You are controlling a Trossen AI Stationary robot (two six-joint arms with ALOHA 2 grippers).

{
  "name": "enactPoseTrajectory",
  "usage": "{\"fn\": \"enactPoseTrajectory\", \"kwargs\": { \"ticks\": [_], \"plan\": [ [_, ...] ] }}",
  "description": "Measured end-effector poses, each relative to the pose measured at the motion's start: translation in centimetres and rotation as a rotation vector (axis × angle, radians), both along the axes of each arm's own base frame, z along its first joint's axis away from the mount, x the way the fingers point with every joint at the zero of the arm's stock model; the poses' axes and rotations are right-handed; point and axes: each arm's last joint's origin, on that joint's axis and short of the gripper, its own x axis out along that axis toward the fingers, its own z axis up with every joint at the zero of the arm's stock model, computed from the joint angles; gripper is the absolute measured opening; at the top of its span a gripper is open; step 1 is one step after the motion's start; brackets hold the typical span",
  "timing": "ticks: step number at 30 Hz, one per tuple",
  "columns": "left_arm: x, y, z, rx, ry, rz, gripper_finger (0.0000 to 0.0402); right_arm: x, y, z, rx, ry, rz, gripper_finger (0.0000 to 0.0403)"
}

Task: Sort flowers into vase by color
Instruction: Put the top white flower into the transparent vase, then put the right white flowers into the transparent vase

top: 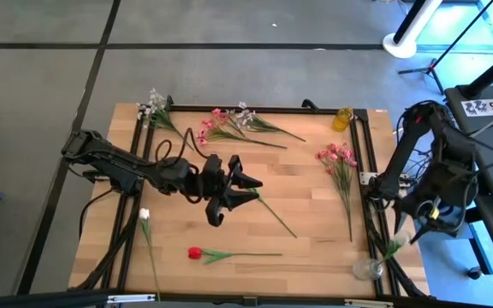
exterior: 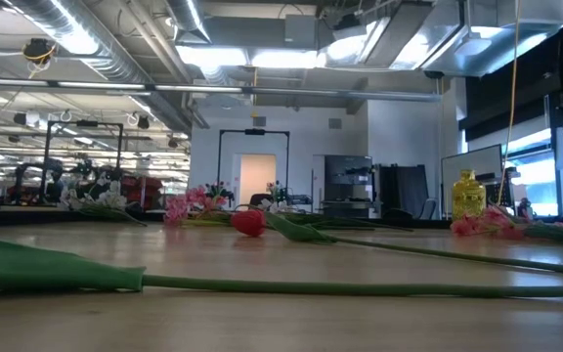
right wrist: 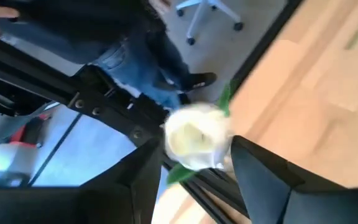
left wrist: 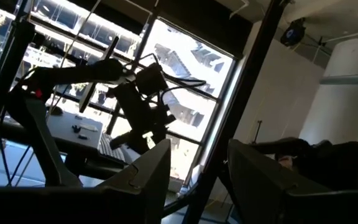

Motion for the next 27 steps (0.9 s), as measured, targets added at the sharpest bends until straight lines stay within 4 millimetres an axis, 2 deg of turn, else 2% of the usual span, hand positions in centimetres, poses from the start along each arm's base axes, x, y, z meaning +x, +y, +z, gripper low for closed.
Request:
{"fn": "enactPoseTrajectory", "kwargs": {
  "ticks": [8,14,21,24,27],
  "plan": [
    [0.0,0.0,0.1,-0.014,-0.019,0.014,0.0155,-0.2,-2.0,1.3,-0.073,-0.063,-0.131,0.0191],
    [0.2,0.4,-0.5,-0.057,0.057,0.129,0.0155,-0.1,-2.6,1.4,-0.128,-0.107,-0.196,0.0191],
    [0.4,1.1,-1.4,-0.100,0.155,0.341,0.0155,-0.2,-2.4,0.7,-0.204,-0.027,-0.176,0.0191],
    [1.0,2.0,-2.4,-0.152,0.211,0.448,0.0155,0.0,-2.3,0.9,-0.186,-0.072,-0.211,0.0191],
    [2.6,3.3,-3.9,-0.212,0.245,0.505,0.0150,0.3,-2.2,1.2,-0.181,-0.161,-0.263,0.0191]
  ]
}}
